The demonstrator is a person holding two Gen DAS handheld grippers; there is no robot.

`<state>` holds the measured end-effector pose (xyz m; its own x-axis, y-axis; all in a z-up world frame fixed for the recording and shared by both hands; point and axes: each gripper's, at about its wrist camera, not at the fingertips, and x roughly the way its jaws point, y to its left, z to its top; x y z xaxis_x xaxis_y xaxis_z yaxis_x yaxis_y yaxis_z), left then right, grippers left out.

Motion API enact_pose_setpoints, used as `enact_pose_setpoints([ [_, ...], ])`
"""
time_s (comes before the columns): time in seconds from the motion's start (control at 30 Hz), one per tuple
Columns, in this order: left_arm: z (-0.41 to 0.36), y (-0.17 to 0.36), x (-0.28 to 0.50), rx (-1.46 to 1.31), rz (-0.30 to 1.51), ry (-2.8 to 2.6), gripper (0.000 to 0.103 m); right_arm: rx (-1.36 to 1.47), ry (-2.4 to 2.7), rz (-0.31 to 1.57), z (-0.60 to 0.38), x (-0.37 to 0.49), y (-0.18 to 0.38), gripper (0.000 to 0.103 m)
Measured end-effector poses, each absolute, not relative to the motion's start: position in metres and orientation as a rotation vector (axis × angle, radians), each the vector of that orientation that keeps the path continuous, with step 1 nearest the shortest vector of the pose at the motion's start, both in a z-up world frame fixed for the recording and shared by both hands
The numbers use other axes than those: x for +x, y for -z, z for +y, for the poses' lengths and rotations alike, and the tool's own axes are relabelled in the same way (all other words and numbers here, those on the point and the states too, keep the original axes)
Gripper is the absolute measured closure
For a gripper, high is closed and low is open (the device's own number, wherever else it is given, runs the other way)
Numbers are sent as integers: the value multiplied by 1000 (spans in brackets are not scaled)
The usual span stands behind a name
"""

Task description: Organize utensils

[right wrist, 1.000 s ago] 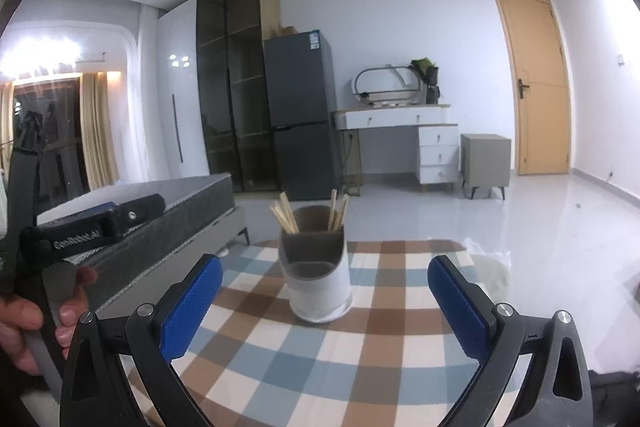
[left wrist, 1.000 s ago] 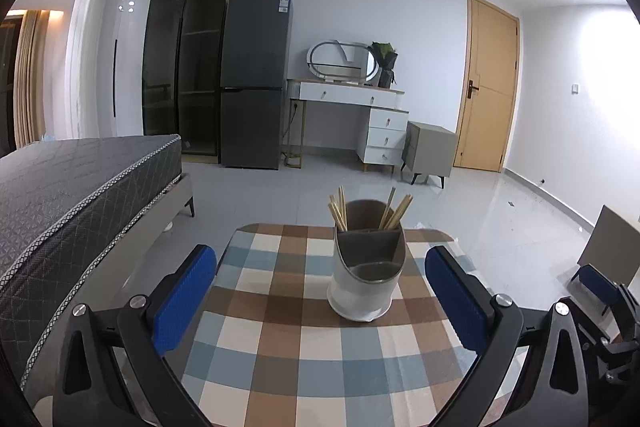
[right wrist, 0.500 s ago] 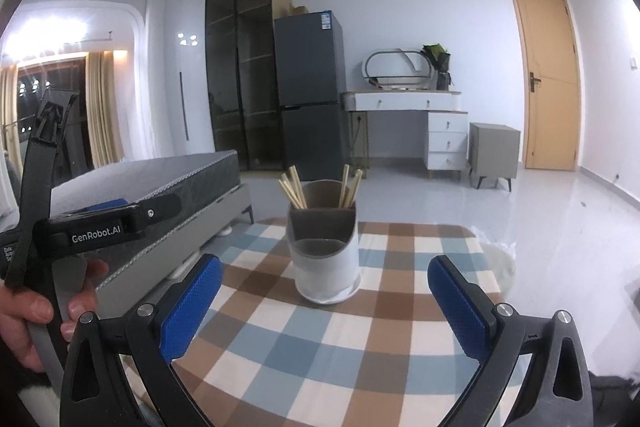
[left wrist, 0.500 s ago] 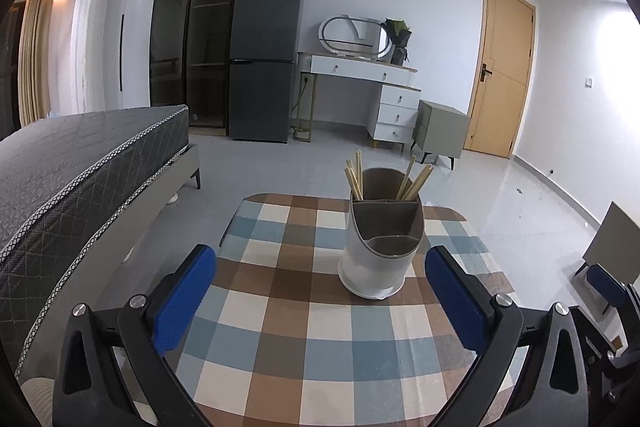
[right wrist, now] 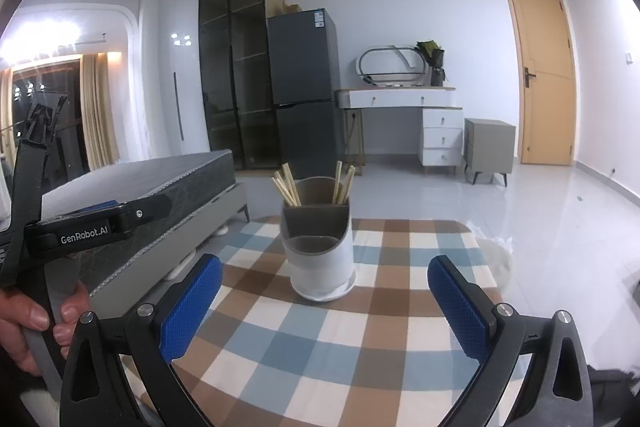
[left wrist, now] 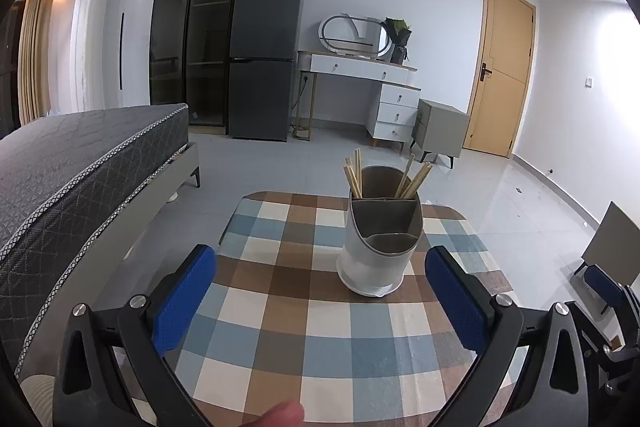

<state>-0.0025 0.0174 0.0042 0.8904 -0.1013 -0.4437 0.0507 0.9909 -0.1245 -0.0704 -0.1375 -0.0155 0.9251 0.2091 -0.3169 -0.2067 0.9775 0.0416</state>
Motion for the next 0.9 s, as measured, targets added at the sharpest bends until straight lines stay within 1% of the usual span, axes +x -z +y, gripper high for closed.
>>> enact_pose_setpoints([
  [0.9, 25, -2, 7, -168, 483, 97, 2, -15, -194, 337, -133, -69, 19, 0],
])
